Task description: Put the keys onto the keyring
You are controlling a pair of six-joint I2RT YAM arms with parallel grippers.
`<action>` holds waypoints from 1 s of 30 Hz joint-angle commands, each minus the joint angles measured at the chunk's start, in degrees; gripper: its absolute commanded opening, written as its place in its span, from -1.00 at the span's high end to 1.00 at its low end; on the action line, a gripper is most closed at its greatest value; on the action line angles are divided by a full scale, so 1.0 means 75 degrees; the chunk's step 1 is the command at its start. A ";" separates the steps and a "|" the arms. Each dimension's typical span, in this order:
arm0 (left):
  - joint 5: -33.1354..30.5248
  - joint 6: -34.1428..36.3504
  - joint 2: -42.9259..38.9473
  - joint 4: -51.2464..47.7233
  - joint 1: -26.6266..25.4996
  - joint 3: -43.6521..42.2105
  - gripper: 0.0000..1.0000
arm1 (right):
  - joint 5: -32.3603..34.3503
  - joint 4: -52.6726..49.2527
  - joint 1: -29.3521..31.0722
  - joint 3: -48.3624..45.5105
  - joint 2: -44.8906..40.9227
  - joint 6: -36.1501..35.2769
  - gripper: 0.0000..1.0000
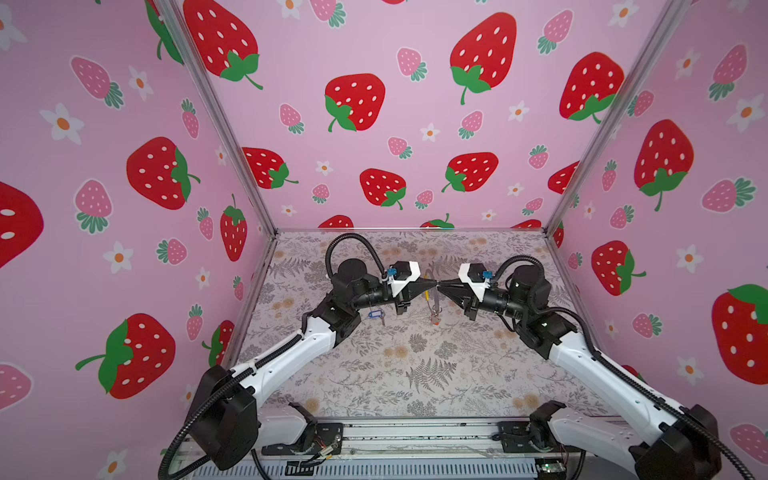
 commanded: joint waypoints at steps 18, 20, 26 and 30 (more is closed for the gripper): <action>0.0208 0.0458 -0.0248 -0.0178 0.0041 0.0010 1.00 | -0.0962 0.0536 -0.0056 -0.0111 -0.0081 0.0358 0.60; 0.0205 0.0470 -0.0254 -0.0162 0.0035 0.0023 1.00 | -0.0996 0.0517 -0.0059 -0.0082 -0.0028 0.0394 0.60; 0.0240 0.0458 -0.0268 -0.0128 0.0053 0.0041 1.00 | -0.0836 0.0322 -0.0058 -0.0030 0.0095 0.0330 0.63; 0.0291 0.0445 -0.0303 -0.0111 0.0035 0.0042 1.00 | -0.0798 0.0293 -0.0056 0.0000 0.0145 0.0329 0.61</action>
